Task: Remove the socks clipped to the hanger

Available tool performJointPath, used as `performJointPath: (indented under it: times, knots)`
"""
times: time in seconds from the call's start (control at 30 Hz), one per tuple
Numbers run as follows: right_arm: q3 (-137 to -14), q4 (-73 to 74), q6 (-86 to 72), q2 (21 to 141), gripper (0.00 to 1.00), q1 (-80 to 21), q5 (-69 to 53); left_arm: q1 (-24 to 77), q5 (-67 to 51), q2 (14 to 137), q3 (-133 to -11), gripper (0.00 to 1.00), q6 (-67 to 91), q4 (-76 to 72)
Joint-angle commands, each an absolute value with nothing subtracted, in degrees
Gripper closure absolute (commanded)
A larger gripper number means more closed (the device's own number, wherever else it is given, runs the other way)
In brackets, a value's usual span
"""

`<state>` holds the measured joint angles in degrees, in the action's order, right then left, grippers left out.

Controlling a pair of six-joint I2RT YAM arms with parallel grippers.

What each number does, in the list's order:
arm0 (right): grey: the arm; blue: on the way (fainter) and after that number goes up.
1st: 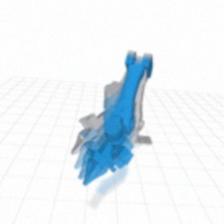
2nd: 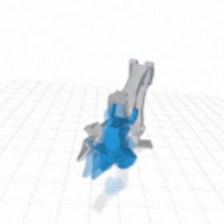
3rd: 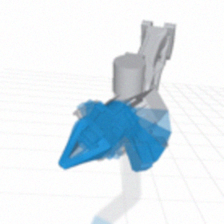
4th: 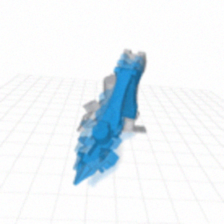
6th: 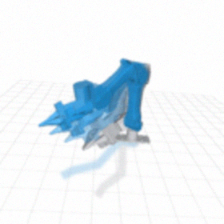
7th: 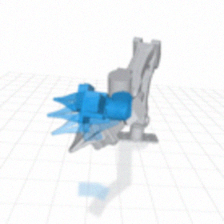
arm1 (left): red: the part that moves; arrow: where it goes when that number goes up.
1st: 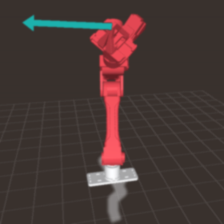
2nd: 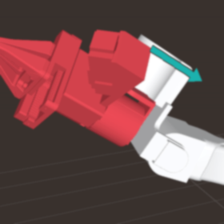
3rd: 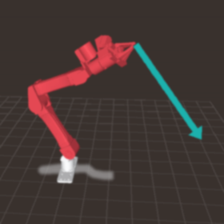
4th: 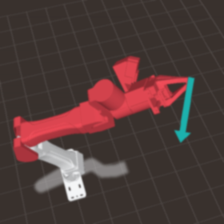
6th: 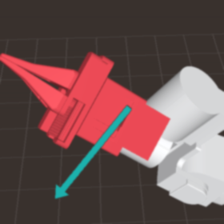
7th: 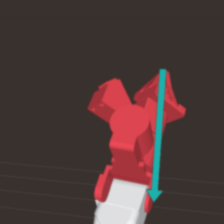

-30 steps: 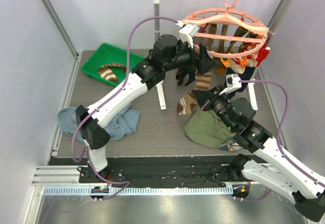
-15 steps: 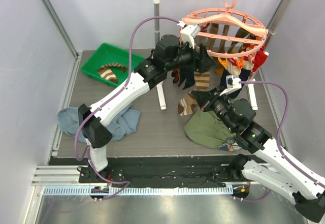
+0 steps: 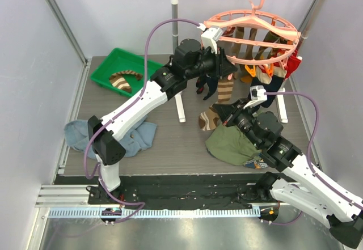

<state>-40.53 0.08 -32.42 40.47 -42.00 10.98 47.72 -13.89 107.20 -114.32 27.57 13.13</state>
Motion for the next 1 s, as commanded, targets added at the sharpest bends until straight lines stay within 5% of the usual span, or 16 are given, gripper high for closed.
performJointPath:
  times: [0.0, 0.03, 0.4, 0.53, 0.97]
  knots:
    - [-40.4, -1.8, -33.5, 38.8, 0.99, -42.2, 11.2, 47.9, -13.4, 106.7, -117.2, 0.94, 28.5, 11.8]
    - [-40.5, -1.5, -33.5, 38.8, 0.99, -42.2, 11.2, 47.9, -13.3, 106.8, -117.5, 1.0, 28.6, 12.0]
    - [-40.1, 2.0, -34.2, 37.9, 0.99, -42.2, 10.7, 47.9, -13.4, 106.7, -118.1, 0.98, 28.7, 14.4]
    - [-40.3, 3.8, -34.5, 38.1, 0.99, -42.3, 9.7, 47.8, -13.6, 104.6, -114.5, 0.5, 28.7, 13.3]
    - [-40.6, 3.0, -40.5, 40.6, 0.99, -42.2, 4.7, 47.8, -14.1, 90.1, -95.1, 0.08, 30.1, 13.4]
